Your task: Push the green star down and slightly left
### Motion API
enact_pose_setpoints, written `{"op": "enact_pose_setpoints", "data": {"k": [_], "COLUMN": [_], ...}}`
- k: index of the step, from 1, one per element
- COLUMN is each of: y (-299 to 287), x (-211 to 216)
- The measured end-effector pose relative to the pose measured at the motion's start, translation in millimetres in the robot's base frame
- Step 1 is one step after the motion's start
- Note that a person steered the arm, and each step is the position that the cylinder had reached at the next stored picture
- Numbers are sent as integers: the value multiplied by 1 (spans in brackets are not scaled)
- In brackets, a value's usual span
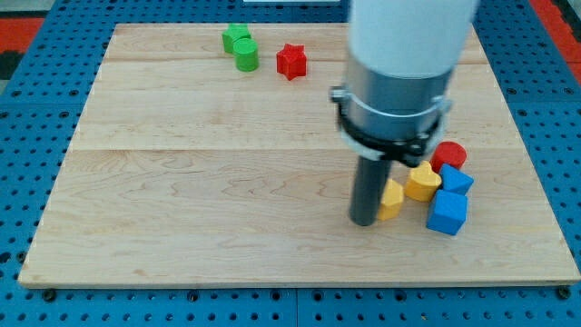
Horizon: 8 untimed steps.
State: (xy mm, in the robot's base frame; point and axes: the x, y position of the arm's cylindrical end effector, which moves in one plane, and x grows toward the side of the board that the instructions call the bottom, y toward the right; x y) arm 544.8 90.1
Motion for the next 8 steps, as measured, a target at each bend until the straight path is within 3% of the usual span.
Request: {"op": "enact_pose_setpoints", "data": {"k": [1,3,4,5,6,7,8], "y": [-85,-233,-234,-249,-199,-224,-200], "x": [11,-160,-269,-336,-349,-267,-265]}}
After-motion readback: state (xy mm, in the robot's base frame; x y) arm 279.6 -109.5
